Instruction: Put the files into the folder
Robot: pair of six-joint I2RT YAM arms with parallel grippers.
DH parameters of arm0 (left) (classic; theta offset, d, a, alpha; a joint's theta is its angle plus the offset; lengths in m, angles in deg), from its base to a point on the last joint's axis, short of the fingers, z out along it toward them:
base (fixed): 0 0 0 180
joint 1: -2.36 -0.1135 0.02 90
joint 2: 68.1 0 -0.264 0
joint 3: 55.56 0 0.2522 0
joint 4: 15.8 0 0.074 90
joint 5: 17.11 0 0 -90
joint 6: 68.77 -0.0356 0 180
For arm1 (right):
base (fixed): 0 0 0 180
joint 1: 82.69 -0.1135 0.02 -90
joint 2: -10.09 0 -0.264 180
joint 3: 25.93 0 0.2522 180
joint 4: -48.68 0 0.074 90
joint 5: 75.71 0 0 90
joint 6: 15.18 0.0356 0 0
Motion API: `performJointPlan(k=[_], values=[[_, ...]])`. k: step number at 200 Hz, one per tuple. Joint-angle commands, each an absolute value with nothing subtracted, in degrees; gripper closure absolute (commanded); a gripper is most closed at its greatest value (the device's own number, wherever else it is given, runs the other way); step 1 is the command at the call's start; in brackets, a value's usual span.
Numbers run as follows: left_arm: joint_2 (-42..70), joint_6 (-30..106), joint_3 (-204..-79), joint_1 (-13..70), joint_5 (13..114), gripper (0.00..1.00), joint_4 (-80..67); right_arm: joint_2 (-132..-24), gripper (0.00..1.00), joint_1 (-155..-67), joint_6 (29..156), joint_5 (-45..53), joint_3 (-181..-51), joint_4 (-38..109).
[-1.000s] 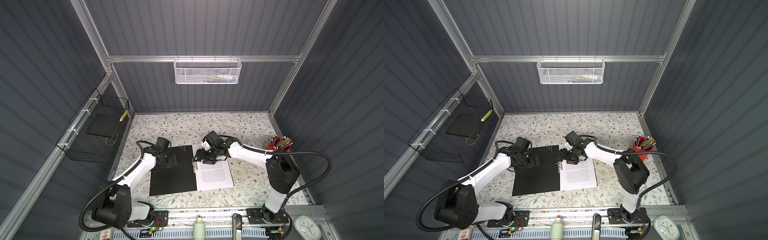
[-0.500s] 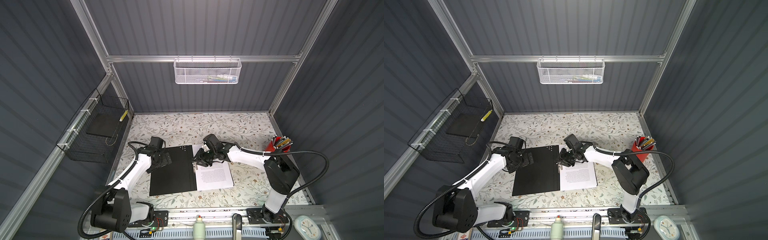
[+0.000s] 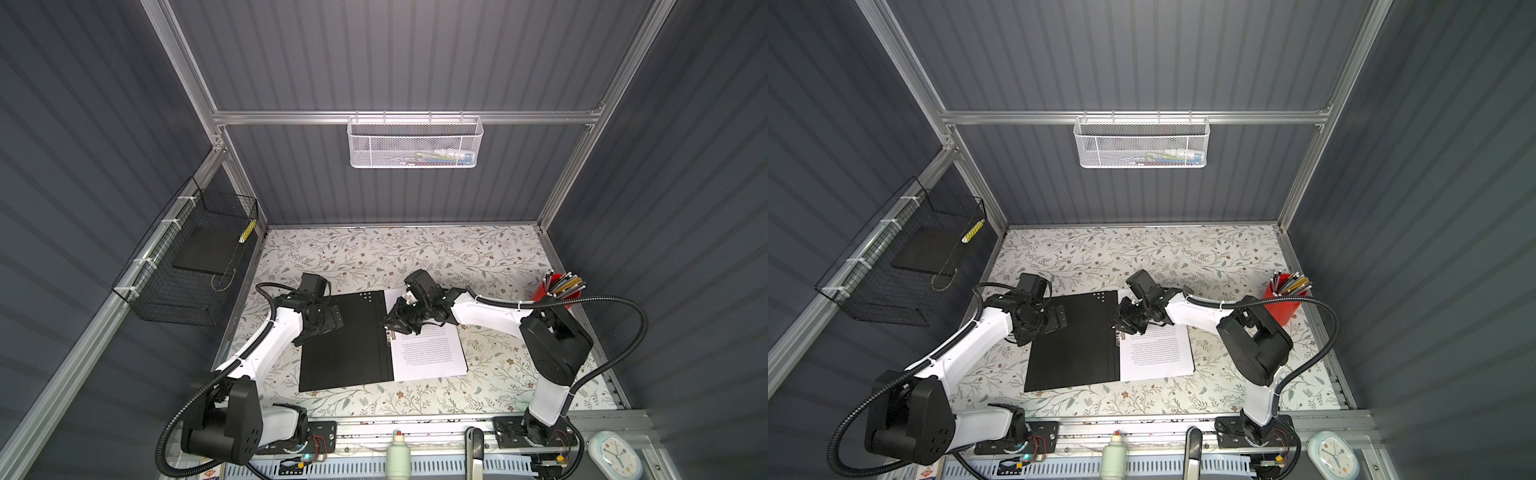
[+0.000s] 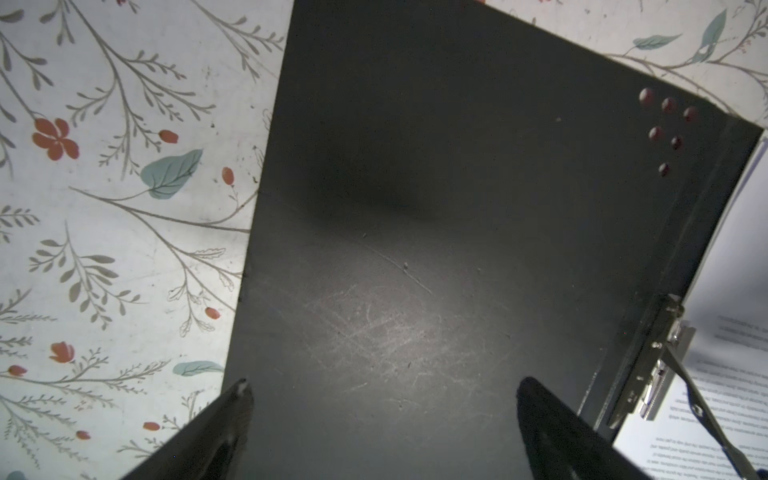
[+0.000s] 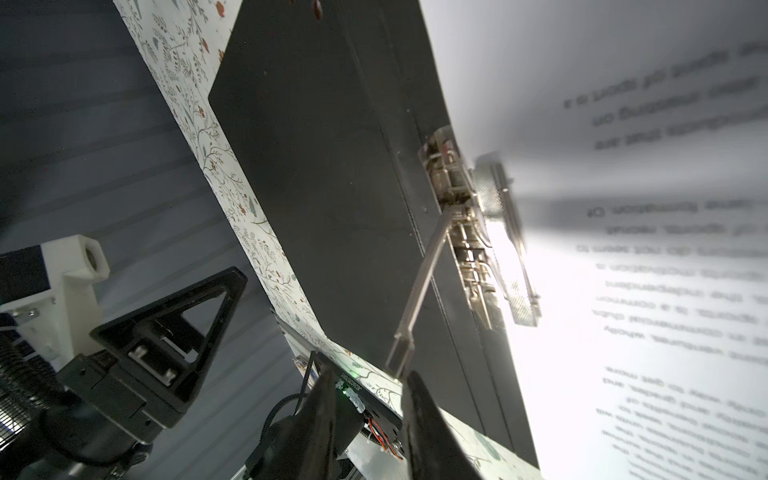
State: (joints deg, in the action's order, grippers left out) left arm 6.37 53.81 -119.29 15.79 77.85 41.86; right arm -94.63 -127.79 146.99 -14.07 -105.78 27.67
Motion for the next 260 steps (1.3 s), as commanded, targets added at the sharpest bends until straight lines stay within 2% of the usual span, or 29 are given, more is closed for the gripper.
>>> performJointPlan(k=[1, 88, 152, 195, 260], values=[[5.28, 52.85, -118.51, 15.37, 77.47, 0.0, 42.34, -96.06, 0.71, -128.12, 147.71, -14.46, -105.35, 27.8], [5.46, 52.63, -118.07, 15.37, 76.67, 0.0, 41.82, -98.38, 0.76, -128.04, 148.9, -15.06, -105.01, 29.28], [6.01, 52.3, -117.94, 15.37, 75.58, 0.0, 41.45, -97.41, 0.87, -127.95, 150.15, -14.89, -102.77, 31.02], [8.65, 50.65, -117.1, 15.37, 69.24, 0.0, 39.31, -97.01, 0.94, -126.59, 150.0, -15.77, -101.61, 32.37], [11.96, 49.69, -117.95, 18.04, 61.13, 0.0, 35.04, -95.99, 0.97, -120.88, 144.33, -19.78, -100.78, 30.85]])
